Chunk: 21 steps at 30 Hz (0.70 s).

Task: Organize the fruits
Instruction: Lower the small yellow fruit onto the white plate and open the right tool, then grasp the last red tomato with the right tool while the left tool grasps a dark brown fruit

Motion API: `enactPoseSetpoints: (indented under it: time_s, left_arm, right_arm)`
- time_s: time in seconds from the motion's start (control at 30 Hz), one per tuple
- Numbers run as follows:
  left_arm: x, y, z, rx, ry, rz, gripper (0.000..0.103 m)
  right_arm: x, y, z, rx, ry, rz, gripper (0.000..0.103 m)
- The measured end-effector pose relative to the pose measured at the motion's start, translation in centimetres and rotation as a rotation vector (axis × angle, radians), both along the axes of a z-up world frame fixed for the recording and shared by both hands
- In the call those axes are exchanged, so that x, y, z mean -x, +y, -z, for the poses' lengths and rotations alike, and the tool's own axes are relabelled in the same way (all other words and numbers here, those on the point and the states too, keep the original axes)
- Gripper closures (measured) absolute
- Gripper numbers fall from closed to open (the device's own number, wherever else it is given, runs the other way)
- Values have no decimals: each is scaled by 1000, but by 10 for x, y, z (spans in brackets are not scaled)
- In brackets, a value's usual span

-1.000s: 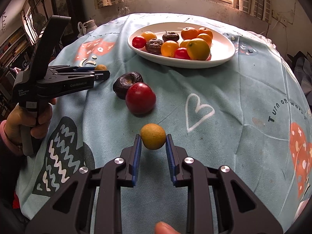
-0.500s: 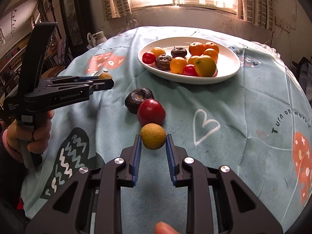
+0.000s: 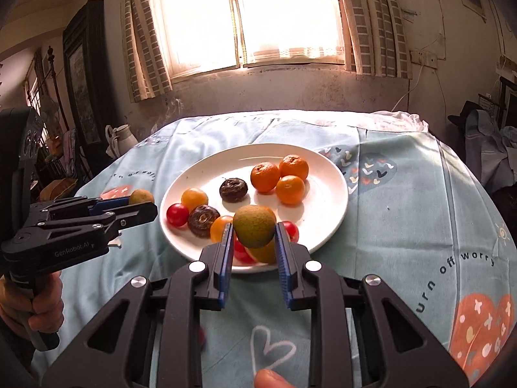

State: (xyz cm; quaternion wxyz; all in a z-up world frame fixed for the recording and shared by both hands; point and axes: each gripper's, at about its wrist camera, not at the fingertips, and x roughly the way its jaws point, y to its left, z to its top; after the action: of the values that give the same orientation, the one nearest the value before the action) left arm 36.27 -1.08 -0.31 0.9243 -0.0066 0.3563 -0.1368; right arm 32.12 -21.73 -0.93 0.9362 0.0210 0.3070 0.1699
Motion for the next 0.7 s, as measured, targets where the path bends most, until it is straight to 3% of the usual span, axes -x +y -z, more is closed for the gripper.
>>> enactPoseSetpoints:
  time_s: [0.17, 0.2, 0.23, 0.27, 0.3, 0.47, 0.7]
  left_arm:
    - [-50, -14, 7, -37, 18, -25, 74]
    - [-56, -16, 8, -53, 16, -40, 68]
    - [-58, -16, 7, -64, 12, -59, 56]
    - [-57, -14, 4, -63, 3, -81, 25]
    - [-50, -10, -1, -50, -25, -102, 14]
    - [-8, 3, -11, -76, -75, -136, 5]
    - [58, 39, 13, -12, 1, -226, 3]
  right_arm:
    - [-43, -3, 5, -39, 17, 19, 77]
    - [-48, -2, 6, -31, 12, 19, 68]
    - [-51, 1, 6, -10, 8, 24, 60]
    - [-50, 3, 5, 7, 5, 31, 45]
    - [-46, 4, 4, 6, 1, 30, 42]
    - [-12, 7, -1, 2, -20, -21, 40]
    - [36, 12, 7, -3, 36, -65, 37]
